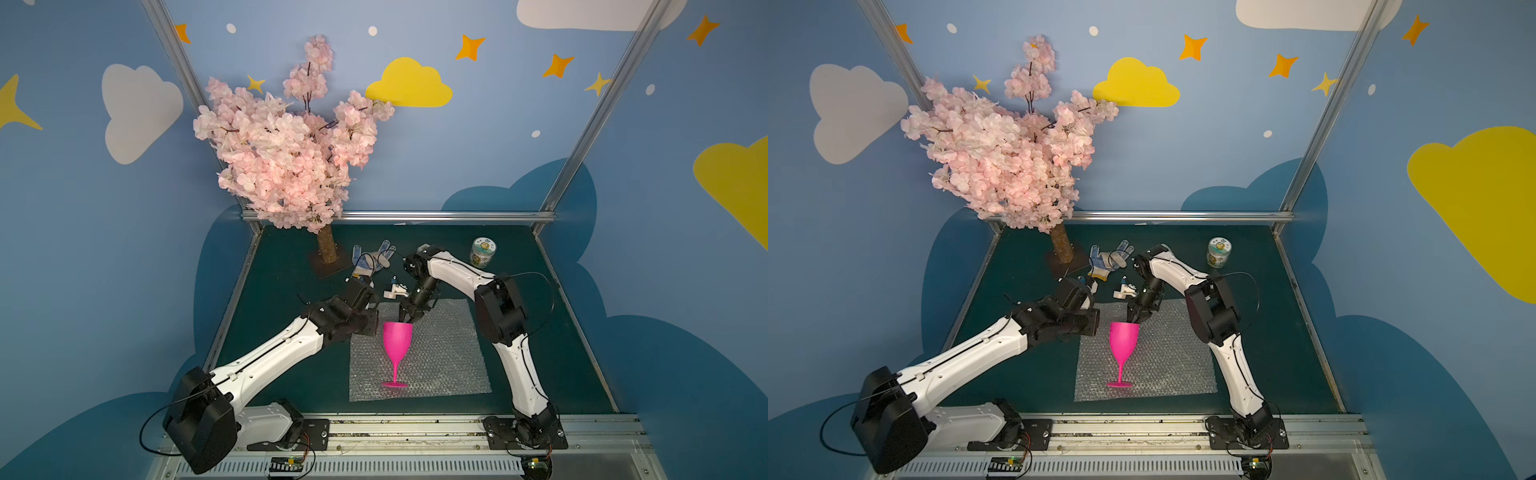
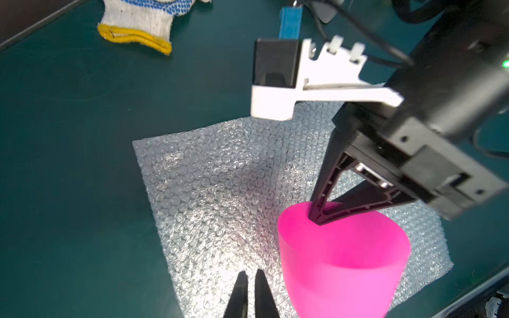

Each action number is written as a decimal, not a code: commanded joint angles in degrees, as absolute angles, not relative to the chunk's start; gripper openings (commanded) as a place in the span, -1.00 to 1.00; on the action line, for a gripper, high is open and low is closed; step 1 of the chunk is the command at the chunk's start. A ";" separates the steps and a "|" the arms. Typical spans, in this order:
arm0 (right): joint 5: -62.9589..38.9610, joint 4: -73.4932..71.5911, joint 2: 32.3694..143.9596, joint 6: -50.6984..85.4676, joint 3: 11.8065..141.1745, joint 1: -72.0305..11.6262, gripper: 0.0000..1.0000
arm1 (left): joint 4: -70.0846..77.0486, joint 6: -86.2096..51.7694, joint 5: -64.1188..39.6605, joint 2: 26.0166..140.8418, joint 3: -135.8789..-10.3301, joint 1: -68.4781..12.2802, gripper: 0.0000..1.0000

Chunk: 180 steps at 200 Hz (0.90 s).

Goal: Wrap wine glasses in bubble wrap
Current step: Place the wine glass on the bubble wrap.

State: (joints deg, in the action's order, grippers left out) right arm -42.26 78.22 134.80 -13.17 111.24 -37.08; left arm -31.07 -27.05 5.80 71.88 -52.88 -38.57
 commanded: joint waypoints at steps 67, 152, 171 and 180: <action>-32.84 72.88 133.05 -2.55 116.28 -33.07 0.13 | -27.77 -30.29 -0.35 74.89 -51.44 -39.90 -0.73; -16.76 56.36 97.36 36.36 81.07 -36.72 0.03 | -33.97 -36.44 3.21 76.44 -49.91 -32.48 -0.05; -13.41 51.49 92.38 45.96 73.05 -45.36 0.01 | -33.64 -38.70 4.77 77.03 -48.64 -29.79 0.13; -11.34 48.71 91.01 50.17 70.55 -49.64 0.04 | -33.23 -39.00 4.91 77.17 -48.31 -28.36 0.14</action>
